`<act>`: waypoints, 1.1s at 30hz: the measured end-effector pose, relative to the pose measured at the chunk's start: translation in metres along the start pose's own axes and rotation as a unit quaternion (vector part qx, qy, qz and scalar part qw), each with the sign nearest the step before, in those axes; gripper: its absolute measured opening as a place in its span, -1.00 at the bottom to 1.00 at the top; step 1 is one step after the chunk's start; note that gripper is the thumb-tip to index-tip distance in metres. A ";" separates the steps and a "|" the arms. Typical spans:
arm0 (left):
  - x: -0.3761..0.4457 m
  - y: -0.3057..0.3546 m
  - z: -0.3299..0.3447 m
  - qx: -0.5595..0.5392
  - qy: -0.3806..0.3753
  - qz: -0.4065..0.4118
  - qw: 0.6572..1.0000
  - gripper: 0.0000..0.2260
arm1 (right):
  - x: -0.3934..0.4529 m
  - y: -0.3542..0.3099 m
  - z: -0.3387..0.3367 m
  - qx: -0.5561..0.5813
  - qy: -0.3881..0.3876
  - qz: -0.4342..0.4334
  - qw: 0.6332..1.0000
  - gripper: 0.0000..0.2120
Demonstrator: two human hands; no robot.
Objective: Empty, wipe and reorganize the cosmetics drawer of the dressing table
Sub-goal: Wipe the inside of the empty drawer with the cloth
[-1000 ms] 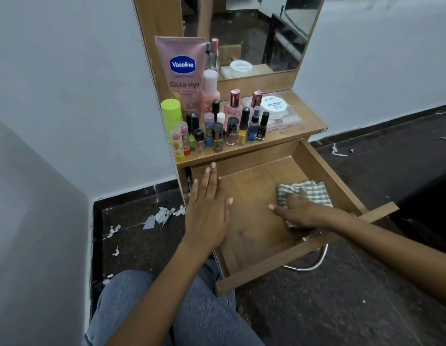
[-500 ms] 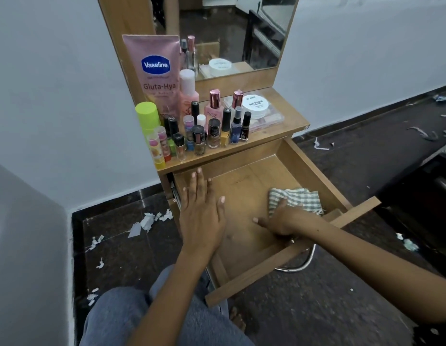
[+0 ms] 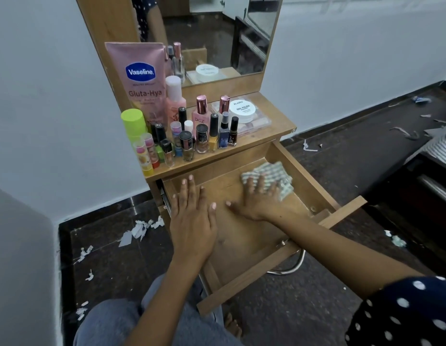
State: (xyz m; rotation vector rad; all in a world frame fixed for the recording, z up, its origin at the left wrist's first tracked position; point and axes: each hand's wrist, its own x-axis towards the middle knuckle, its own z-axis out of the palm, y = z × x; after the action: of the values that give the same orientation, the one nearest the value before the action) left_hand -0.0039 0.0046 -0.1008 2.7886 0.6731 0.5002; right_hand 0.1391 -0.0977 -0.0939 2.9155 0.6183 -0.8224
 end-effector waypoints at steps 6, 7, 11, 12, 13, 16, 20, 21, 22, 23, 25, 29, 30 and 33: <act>0.001 0.000 0.001 0.003 -0.005 -0.007 1.000 -0.41 | 0.014 0.007 -0.016 0.001 0.036 -0.053 0.998 -0.23; 0.001 0.000 0.001 0.002 -0.003 -0.008 1.000 -0.41 | 0.011 0.010 -0.017 0.001 0.033 -0.036 0.999 -0.23; 0.000 0.002 0.000 0.000 -0.005 -0.006 1.000 -0.42 | -0.005 0.026 -0.006 -0.027 0.003 0.039 0.999 -0.10; 0.000 0.002 0.000 0.002 -0.005 -0.007 1.000 -0.42 | -0.010 0.029 0.000 -0.032 -0.001 0.067 0.997 -0.05; 0.000 0.002 0.000 0.003 -0.004 -0.007 1.000 -0.41 | -0.014 0.032 0.004 -0.038 -0.008 0.090 0.995 -0.02; 0.001 0.000 0.001 0.006 -0.004 -0.009 1.000 -0.41 | -0.014 0.034 0.012 -0.049 -0.042 0.124 0.990 0.03; 0.002 0.000 0.001 0.011 -0.002 -0.007 1.000 -0.42 | -0.001 0.028 0.018 0.065 -0.054 0.141 0.986 0.10; 0.002 0.001 0.001 0.009 -0.002 -0.007 1.000 -0.42 | 0.003 0.027 0.017 0.079 -0.055 0.135 0.986 0.10; 0.002 0.001 0.001 0.007 -0.004 -0.007 1.000 -0.41 | 0.004 0.025 0.014 0.084 -0.049 0.126 0.987 0.07; 0.001 0.001 0.001 0.005 -0.006 -0.005 1.000 -0.41 | 0.005 0.023 0.010 0.081 -0.041 0.116 0.989 0.03; 0.000 0.001 0.001 0.005 -0.008 -0.001 1.000 -0.41 | 0.008 0.017 0.002 0.075 -0.018 0.087 0.993 -0.11; 0.000 0.002 0.000 0.010 -0.010 -0.002 1.000 -0.41 | 0.023 0.010 -0.006 0.073 0.050 -0.014 0.996 -0.29; 0.000 0.003 -0.001 0.010 -0.012 -0.001 1.000 -0.41 | 0.027 0.011 -0.007 0.076 0.056 -0.018 0.995 -0.31; 0.001 0.002 -0.001 0.016 -0.013 0.001 1.000 -0.40 | 0.031 0.009 -0.008 0.044 0.063 -0.015 0.997 -0.37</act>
State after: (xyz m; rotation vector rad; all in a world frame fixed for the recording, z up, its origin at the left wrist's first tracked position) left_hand -0.0028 0.0031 -0.0993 2.8205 0.6777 0.4564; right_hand 0.1713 -0.0938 -0.1034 3.0648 0.6527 -0.6901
